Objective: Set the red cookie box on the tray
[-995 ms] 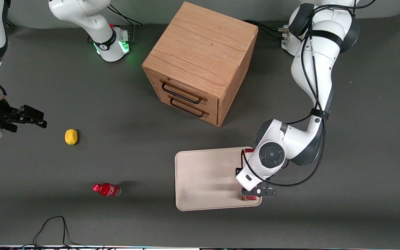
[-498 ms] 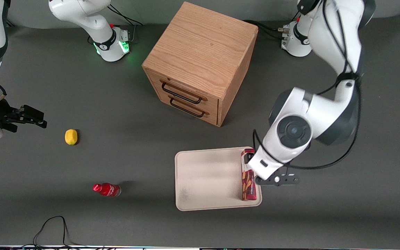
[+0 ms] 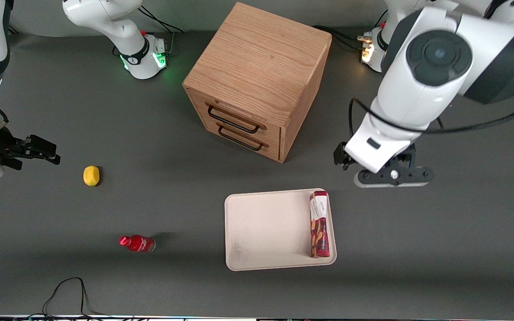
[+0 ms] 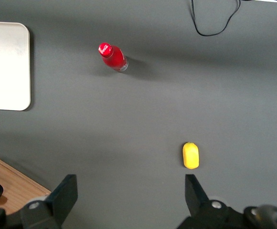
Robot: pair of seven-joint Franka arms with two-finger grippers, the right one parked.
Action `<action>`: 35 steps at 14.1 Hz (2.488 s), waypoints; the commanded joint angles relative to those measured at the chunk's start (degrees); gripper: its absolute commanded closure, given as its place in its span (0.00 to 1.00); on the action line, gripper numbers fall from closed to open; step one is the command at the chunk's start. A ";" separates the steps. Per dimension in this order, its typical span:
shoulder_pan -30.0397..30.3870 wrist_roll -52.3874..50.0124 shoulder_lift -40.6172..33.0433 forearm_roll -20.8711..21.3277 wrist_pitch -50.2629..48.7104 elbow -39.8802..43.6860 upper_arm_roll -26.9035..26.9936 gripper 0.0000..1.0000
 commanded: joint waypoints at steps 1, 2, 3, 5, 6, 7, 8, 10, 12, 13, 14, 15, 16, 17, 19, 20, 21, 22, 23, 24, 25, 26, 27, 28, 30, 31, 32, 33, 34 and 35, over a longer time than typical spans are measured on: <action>1.95 -0.17 -7.51 0.92 1.40 -10.61 -0.10 0.00; 3.61 0.10 -9.53 0.92 2.02 -12.99 -0.19 0.00; 5.55 0.28 -11.29 0.75 2.64 -15.53 -0.19 0.00; 9.41 3.07 -15.16 0.57 8.24 -22.20 -0.10 0.00; 11.61 4.83 -17.09 0.22 11.31 -26.07 -0.10 0.00; 13.54 6.59 -18.85 0.22 14.13 -29.50 -0.10 0.00; 15.13 8.43 -20.43 0.04 16.42 -32.49 -0.10 0.00; 18.38 12.39 -22.81 -0.31 19.86 -36.90 0.25 0.00; 19.10 18.87 -24.48 -3.71 20.75 -38.93 4.44 0.00; 19.10 21.52 -24.93 -5.48 20.75 -39.29 5.86 0.00; 18.93 23.20 -25.37 -6.63 20.75 -39.29 7.36 0.00; 18.23 23.65 -25.46 -6.90 20.75 -39.20 8.76 0.00; 17.87 23.74 -25.55 -6.90 20.58 -39.03 9.30 0.00; 17.96 23.74 -25.55 -6.90 20.23 -38.68 9.13 0.00; 18.13 23.22 -25.64 -6.90 18.21 -36.67 9.13 0.00; 18.05 23.22 -25.64 -6.99 15.07 -34.65 9.30 0.00; 17.78 23.22 -25.55 -6.99 11.90 -32.98 9.48 0.00; 16.65 23.13 -25.64 -7.08 10.48 -32.26 10.44 0.00; 14.20 23.13 -25.64 -7.08 10.12 -32.17 12.97 0.00; 12.26 23.13 -25.64 -7.08 9.94 -32.17 15.17 0.00; 12.33 23.04 -25.64 -7.08 9.85 -32.26 15.28 0.00; 12.51 23.04 -25.46 -7.08 9.85 -32.17 15.28 0.00; 12.59 23.04 -25.29 -7.08 9.85 -31.91 15.28 0.00; 12.68 23.04 -25.28 -7.16 9.94 -31.47 15.28 0.00; 14.00 23.04 -25.28 -7.77 9.33 -31.47 14.41 0.00; 14.09 23.13 -25.28 -8.39 8.63 -31.47 14.40 0.00; 14.09 23.13 -25.37 -8.40 8.45 -31.47 14.40 0.00; 14.09 23.04 -25.37 -8.40 7.66 -31.29 14.31 0.00; 14.09 22.95 -25.46 -8.31 6.09 -31.03 14.31 0.00; 14.09 23.04 -25.37 -8.39 3.81 -30.51 14.31 0.00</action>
